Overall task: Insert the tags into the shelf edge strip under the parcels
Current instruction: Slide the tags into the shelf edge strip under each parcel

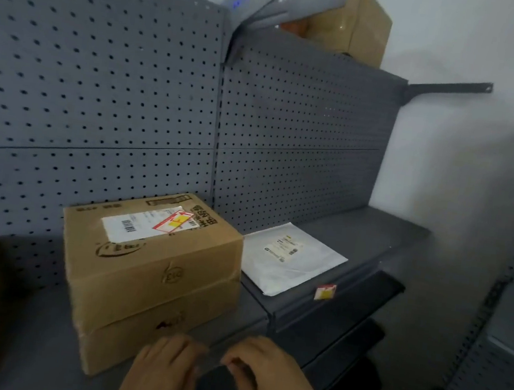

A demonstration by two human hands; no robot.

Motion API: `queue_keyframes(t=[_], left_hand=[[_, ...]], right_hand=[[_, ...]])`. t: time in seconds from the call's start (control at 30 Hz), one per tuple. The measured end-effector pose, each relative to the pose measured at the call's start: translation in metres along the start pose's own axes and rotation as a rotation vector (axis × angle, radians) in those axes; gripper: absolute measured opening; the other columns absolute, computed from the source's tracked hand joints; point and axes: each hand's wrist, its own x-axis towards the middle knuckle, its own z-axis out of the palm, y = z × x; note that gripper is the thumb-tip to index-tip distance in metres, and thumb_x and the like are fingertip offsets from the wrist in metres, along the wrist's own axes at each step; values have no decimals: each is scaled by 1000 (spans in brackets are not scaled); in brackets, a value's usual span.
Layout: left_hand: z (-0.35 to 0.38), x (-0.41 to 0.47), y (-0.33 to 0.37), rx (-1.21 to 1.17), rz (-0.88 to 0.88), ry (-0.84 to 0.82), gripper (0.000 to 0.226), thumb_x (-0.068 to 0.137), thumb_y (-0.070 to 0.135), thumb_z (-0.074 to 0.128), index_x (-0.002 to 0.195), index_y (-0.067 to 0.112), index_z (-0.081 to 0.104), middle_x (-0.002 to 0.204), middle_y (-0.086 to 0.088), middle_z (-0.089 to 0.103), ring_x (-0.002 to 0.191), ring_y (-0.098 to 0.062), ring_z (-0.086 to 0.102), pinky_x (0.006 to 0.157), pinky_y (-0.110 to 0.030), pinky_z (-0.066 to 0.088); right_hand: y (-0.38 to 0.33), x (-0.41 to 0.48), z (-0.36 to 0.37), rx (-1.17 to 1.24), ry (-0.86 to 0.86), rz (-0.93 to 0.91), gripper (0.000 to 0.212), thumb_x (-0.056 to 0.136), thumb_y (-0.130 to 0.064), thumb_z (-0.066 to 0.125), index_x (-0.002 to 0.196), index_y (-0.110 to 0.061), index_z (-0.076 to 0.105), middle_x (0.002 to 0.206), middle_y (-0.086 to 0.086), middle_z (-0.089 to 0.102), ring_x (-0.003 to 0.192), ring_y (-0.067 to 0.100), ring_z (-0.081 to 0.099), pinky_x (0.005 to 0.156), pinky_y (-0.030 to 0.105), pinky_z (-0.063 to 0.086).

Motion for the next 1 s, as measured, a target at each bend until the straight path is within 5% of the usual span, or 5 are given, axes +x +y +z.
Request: queue_keyframes(t=[0.2,0.5,0.67,0.8,1.0], left_hand=[[56,59,30,-118,67,-25,22,73,35,45,94,43,47,88,21,42,74,0,43,60,-15,30],[143,138,21,-184,115,-113,18,63,40,45,79,43,54,73,23,51,64,6,43,54,-13,35],[177,173,33,-138,150,-136,15,60,43,44,73,43,53,68,21,45,62,3,36,48,-12,31],[210,187,34,-132,132,-131,16,62,43,44,64,41,59,64,18,51,54,3,45,57,-19,32],[230,218,26,-69,146,-167,12,62,46,44,65,38,52,61,16,48,43,-3,47,40,-13,32]], right_hand=[[78,-10,-25,-27,123,107,17,90,-27,55,104,-32,64,102,-19,58,100,-4,49,85,5,37],[169,11,-56,-54,155,286,18,92,-25,53,105,-31,64,82,-36,38,103,-1,51,87,4,36],[229,24,-59,-125,228,301,19,83,-27,48,95,-35,61,92,-21,55,93,7,57,80,21,47],[268,41,-62,-137,292,262,23,77,-19,59,94,-35,57,97,-12,63,89,6,53,79,13,41],[302,69,-66,-238,265,98,27,70,-38,68,97,-36,65,99,-15,62,90,2,55,76,13,48]])
